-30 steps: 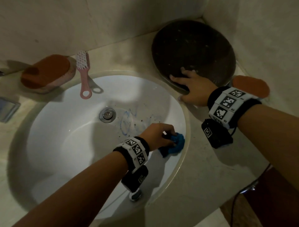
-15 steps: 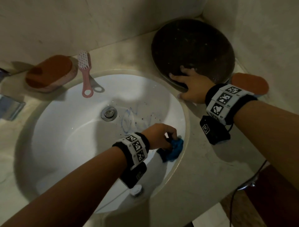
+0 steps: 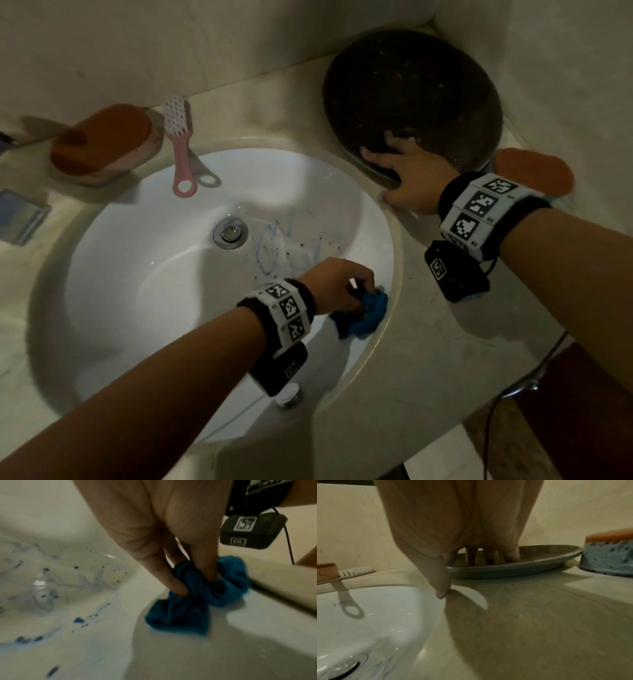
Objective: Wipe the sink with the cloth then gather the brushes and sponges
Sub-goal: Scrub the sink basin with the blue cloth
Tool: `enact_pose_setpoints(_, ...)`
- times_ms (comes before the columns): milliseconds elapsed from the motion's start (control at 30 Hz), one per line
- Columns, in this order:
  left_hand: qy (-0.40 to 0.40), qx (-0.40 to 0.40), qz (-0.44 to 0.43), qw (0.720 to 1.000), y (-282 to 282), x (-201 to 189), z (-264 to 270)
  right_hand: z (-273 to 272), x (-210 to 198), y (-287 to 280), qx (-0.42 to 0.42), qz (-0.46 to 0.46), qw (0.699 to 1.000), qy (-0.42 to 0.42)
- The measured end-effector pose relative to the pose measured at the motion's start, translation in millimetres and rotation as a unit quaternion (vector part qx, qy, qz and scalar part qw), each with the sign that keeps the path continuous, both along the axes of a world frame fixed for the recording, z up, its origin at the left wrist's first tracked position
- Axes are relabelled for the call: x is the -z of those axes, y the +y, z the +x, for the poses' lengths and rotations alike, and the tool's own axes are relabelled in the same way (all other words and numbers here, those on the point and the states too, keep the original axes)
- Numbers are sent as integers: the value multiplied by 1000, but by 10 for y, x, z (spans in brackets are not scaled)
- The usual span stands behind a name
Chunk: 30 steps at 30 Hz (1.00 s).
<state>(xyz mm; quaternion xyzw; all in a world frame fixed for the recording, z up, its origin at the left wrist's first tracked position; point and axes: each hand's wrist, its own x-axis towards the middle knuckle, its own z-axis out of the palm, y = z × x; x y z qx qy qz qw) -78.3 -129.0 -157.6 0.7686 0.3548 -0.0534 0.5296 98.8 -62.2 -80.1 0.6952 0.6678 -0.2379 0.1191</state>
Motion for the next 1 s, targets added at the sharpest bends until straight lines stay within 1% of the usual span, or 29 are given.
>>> enact_pose_setpoints(67,-17,-74,58,995,-2,67,18,1,4,16,-2,-1,1000,-1)
enact_pose_setpoints(133,-41,-202,83,975,89,116,148,2,23,46,-8,-7,1000,-4)
enact_pose_setpoints(200,-85,-332,45,938,238,66,305,7,51,84,-12,-3,1000,-4)
enact_pose_setpoints(233,-102,-368,18,924,307,49,353,5,61,96,-14,1,1000,-6)
enact_pose_setpoints(267,-104,-362,5,926,353,66,357,-4,68,103,-16,1,1000,-7)
enact_pose_setpoints(300,-78,-313,16,946,349,59,316,-11,72,99,-17,-1,1000,-8)
enact_pose_setpoints(333,-41,-238,34,970,320,49,260,-8,67,99,-17,-4,1000,-10)
enact_pose_setpoints(367,-3,-157,45,987,263,68,176,-5,68,102,-17,-7,1000,-12)
enact_pose_setpoints(400,26,-93,37,995,192,89,83,-2,65,102,-18,-10,1000,-13)
enact_pose_setpoints(433,49,-46,19,998,128,87,-2,0,59,104,-17,-12,1000,-13)
enact_pose_setpoints(500,76,0,5,997,54,91,-102,-21,46,90,-12,-20,1000,-13)
enact_pose_setpoints(567,82,11,3,997,37,91,-132,-50,20,36,-10,-28,999,-15)
enact_pose_setpoints(633,74,7,-13,997,36,46,-166,-71,-51,-88,-2,2,1000,-9)
enact_pose_setpoints(667,61,-2,-28,998,23,17,-189,-81,-111,-197,2,36,999,-3)
enact_pose_setpoints(733,8,-50,-62,997,10,-18,-234,-92,-186,-428,-9,110,994,4)
enact_pose_setpoints(767,-24,-78,-81,993,-4,-65,-231,-91,-217,-555,-18,123,992,2)
enact_pose_setpoints(800,-48,-94,-95,990,-16,-107,-210,-81,-212,-678,-23,120,992,1)
enact_pose_setpoints(867,-61,-89,-87,990,-41,-170,-108,-30,-163,-878,-8,81,997,-8)
enact_pose_setpoints(933,-37,-67,-47,996,-68,-191,-24,11,-90,-986,13,13,1000,-4)
enact_pose_setpoints(1000,11,-18,-8,1000,-98,-186,-60,38,-54,-982,12,-46,999,1)
